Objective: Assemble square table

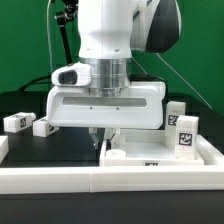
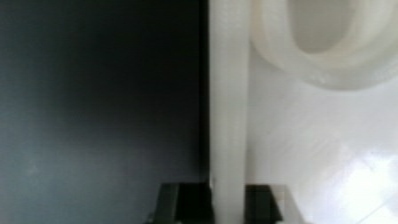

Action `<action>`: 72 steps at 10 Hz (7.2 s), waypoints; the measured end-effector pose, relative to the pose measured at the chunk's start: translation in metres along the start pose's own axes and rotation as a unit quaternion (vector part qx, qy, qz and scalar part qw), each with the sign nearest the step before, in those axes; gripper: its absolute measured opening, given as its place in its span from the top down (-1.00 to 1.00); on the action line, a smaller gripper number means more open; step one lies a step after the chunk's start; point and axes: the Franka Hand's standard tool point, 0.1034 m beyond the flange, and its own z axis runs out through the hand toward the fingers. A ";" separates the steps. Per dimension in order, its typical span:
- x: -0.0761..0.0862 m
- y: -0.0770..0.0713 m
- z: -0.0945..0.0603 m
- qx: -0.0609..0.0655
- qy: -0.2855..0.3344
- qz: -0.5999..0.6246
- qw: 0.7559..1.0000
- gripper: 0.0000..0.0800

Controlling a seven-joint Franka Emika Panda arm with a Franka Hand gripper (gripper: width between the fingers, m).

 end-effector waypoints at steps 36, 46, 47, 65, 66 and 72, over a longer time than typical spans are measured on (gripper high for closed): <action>0.069 -0.057 -0.004 -0.022 -0.026 -0.758 0.651 0.86; 0.064 -0.077 -0.009 0.003 -0.067 -0.716 0.695 -0.11; 0.061 -0.072 -0.016 0.009 -0.078 -0.713 0.696 -0.43; 0.009 0.059 -0.087 0.003 -0.110 -0.427 0.898 -0.62; 0.004 0.063 -0.084 0.005 -0.116 -0.394 0.912 -0.62; -0.008 0.060 -0.081 0.002 -0.118 -0.162 0.980 -0.62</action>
Offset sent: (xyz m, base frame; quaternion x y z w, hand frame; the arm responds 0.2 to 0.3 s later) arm 0.0000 0.0000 0.0000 0.0000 0.0000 -0.0650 0.9979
